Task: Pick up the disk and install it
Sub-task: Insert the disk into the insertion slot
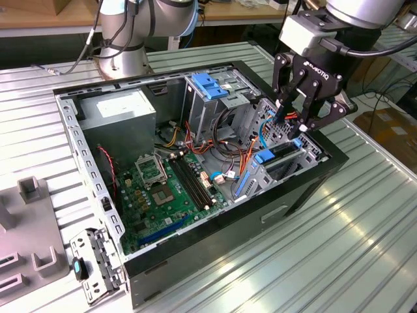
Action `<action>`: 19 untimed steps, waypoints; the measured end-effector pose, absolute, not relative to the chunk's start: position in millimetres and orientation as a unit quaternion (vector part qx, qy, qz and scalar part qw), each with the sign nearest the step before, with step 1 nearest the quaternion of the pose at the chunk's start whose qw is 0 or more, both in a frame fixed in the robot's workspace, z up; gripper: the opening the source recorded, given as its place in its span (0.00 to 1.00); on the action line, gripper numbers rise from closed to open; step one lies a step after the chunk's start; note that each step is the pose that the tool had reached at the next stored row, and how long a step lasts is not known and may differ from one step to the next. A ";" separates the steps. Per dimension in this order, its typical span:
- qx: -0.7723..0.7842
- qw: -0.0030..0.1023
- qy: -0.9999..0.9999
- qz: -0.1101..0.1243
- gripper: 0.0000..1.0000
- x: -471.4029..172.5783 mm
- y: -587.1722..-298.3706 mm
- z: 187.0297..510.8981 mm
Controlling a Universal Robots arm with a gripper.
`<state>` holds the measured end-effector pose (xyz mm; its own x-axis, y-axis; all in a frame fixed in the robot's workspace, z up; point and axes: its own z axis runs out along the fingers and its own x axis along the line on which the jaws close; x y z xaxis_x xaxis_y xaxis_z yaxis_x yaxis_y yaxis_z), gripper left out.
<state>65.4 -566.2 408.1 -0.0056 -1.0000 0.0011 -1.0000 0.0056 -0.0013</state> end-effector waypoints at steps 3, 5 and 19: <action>-0.705 0.000 0.709 -0.001 0.45 65.4 -566.2 403.4; -0.705 0.000 0.709 -0.001 0.37 65.4 -566.2 399.3; -0.705 0.000 0.709 -0.003 0.12 72.3 -567.0 386.1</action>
